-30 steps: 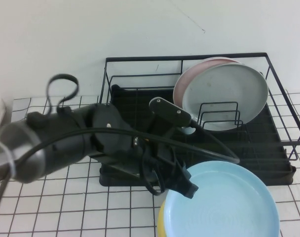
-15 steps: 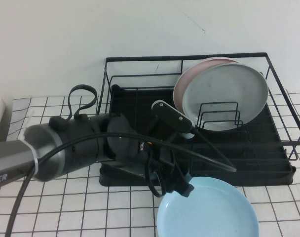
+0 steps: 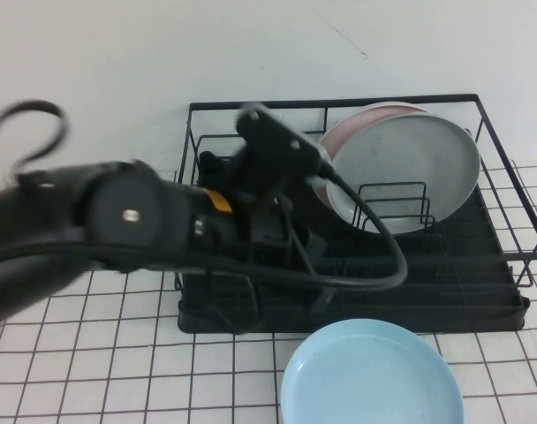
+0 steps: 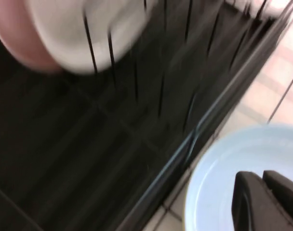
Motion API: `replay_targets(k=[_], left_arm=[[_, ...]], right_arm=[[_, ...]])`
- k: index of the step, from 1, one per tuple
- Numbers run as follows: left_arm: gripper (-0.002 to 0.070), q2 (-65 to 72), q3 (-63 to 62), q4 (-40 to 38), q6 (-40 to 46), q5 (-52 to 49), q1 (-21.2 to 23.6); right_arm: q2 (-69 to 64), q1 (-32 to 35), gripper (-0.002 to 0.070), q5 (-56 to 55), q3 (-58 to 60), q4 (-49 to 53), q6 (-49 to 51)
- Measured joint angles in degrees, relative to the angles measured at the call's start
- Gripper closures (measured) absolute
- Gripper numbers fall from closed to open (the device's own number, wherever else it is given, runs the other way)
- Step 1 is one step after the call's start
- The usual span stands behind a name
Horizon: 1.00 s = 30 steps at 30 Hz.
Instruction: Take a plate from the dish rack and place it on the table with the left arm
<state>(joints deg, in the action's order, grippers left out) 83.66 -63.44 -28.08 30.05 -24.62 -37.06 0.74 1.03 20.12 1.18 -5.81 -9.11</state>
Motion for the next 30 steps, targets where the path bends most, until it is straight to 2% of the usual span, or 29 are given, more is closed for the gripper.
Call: replay_targets(k=[7, 13, 30], left_arm=[[0.0673, -15.7, 0.0, 3.6, -0.7, 2.8, 0.0], [0.0673, -22.1, 0.0, 4.8, -0.7, 8.0, 0.0], [0.0675, -21.7, 1.1, 4.8, -0.7, 7.9, 0.0]], right_arm=[[0.0, 0.0, 0.068, 0.0, 0.0, 0.0, 0.0], [0.0, 0.0, 0.068, 0.0, 0.0, 0.0, 0.0], [0.0, 0.0, 0.068, 0.0, 0.0, 0.0, 0.0]])
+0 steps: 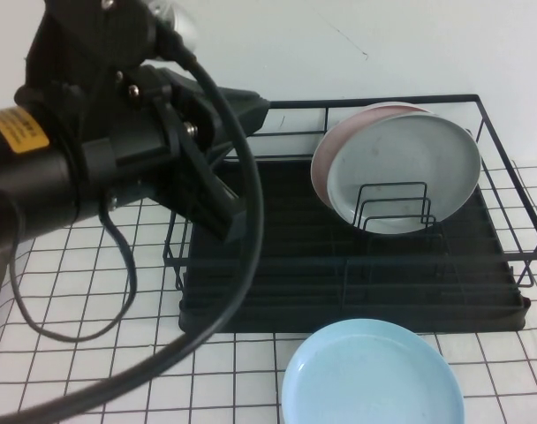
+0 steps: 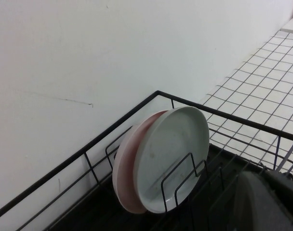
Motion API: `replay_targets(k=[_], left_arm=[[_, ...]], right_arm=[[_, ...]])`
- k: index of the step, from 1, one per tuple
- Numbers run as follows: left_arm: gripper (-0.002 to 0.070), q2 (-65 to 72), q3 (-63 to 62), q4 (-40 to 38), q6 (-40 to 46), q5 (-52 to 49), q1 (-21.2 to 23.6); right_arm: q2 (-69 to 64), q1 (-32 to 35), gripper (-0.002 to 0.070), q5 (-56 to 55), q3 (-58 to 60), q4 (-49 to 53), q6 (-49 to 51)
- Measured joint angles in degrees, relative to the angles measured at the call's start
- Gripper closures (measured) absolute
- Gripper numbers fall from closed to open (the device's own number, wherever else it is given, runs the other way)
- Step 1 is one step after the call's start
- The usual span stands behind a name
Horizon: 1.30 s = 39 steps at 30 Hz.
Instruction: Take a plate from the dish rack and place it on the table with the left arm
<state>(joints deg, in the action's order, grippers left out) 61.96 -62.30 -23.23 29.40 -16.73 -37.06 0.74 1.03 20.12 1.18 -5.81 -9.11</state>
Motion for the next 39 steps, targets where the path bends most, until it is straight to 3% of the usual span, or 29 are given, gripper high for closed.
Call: replay_targets(k=[5, 16, 24, 32, 39], left_arm=[[0.0675, -2.2, 2.1, 0.0, 1.7, -0.2, 1.4], [0.0676, -18.1, 3.9, -2.3, 2.9, -5.9, 17.4], [0.0676, -34.2, 12.8, -2.5, 3.0, -8.2, 24.8], [0.0676, -47.2, 32.6, -4.7, 3.0, -6.9, 27.6], [0.0676, -56.1, 52.6, -9.4, 3.0, 4.7, 27.7]], right_arm=[[0.0, 0.0, 0.068, 0.0, 0.0, 0.0, 0.0], [0.0, 0.0, 0.068, 0.0, 0.0, 0.0, 0.0], [0.0, 0.0, 0.068, 0.0, 0.0, -0.1, 0.0], [0.0, 0.0, 0.068, 0.0, 0.0, -0.1, 0.0], [0.0, 0.0, 0.068, 0.0, 0.0, -0.1, 0.0]])
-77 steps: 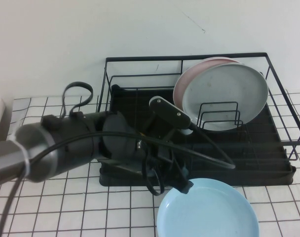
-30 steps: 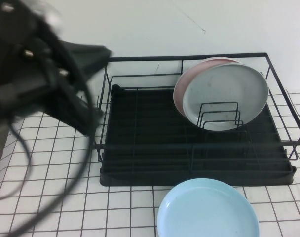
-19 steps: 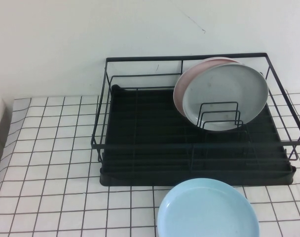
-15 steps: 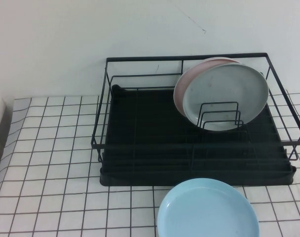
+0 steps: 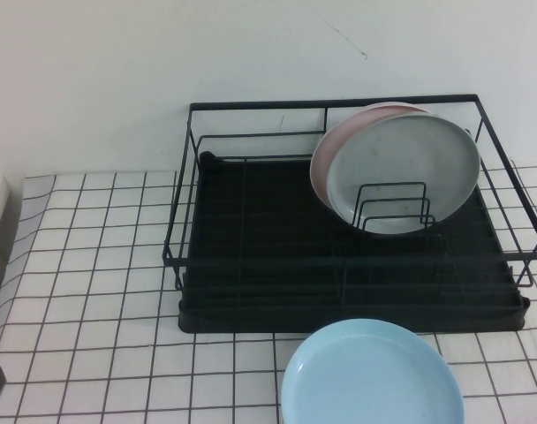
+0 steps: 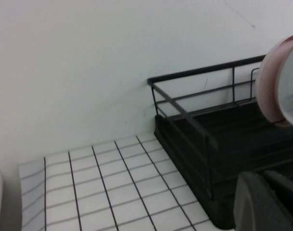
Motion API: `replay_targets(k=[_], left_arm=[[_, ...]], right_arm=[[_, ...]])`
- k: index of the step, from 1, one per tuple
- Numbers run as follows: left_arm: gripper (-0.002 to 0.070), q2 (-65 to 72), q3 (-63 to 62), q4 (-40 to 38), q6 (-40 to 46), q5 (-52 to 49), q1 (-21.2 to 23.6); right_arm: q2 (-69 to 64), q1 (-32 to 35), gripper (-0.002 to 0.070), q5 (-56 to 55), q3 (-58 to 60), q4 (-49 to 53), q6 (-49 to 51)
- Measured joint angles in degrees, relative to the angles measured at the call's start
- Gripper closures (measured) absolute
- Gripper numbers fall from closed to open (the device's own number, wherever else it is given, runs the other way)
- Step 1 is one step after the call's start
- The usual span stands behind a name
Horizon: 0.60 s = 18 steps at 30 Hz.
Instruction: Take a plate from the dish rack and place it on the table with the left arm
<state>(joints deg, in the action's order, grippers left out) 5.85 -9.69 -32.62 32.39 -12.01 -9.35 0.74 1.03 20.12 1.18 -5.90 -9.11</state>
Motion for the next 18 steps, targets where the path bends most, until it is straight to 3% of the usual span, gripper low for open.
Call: replay_targets(k=[6, 12, 18], left_arm=[[0.0677, -1.0, 10.3, -5.9, 0.0, 6.4, 0.0], [0.0677, -1.0, 11.0, -6.7, 1.6, 8.4, 0.0], [0.0677, -5.4, 11.0, 3.6, -4.2, 8.8, 0.0]], right_arm=[[0.0, 0.0, 0.068, 0.0, 0.0, 0.0, 0.0], [0.0, 0.0, 0.068, 0.0, 0.0, 0.0, 0.0], [0.0, 0.0, 0.068, 0.0, 0.0, 0.0, 0.0]])
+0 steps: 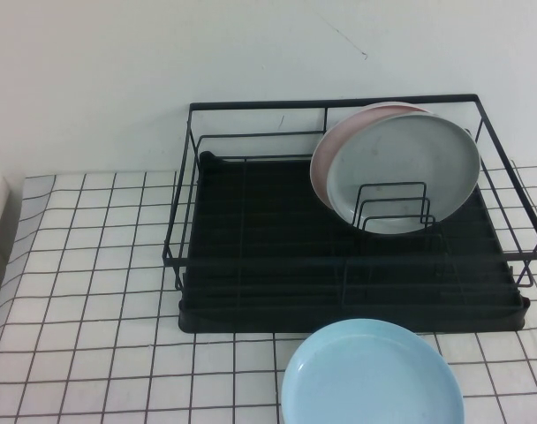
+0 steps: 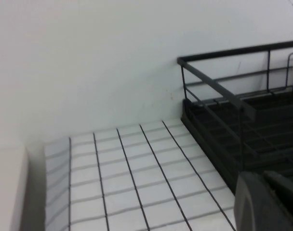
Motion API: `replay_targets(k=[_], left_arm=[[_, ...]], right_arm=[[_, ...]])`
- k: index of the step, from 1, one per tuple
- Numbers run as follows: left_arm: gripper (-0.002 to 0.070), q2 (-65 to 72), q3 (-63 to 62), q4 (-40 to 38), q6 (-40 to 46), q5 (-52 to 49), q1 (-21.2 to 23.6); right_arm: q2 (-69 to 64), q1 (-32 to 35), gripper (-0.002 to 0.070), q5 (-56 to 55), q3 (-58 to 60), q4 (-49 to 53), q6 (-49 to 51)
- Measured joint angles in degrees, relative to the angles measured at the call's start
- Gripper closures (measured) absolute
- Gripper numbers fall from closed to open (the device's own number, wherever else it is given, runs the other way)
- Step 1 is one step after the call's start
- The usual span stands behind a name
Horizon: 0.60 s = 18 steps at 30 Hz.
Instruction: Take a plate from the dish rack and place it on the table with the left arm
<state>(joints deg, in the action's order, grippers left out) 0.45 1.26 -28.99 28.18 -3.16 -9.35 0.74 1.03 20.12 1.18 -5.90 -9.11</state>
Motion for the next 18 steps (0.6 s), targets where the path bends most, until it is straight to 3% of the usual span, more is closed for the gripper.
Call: replay_targets(k=[6, 11, 18], left_arm=[[0.0677, -1.0, 0.0, 12.3, -10.8, -2.5, 0.0], [0.0677, -1.0, 0.0, 24.7, -26.1, -12.3, 0.0], [0.0677, -1.1, -0.1, 27.8, -31.9, -14.4, 0.0]], right_arm=[[0.0, 0.0, 0.068, 0.0, 0.0, 0.0, 0.0], [0.0, 0.0, 0.068, 0.0, 0.0, 0.0, 0.0], [0.0, 0.0, 0.068, 0.0, 0.0, 0.0, 0.0]])
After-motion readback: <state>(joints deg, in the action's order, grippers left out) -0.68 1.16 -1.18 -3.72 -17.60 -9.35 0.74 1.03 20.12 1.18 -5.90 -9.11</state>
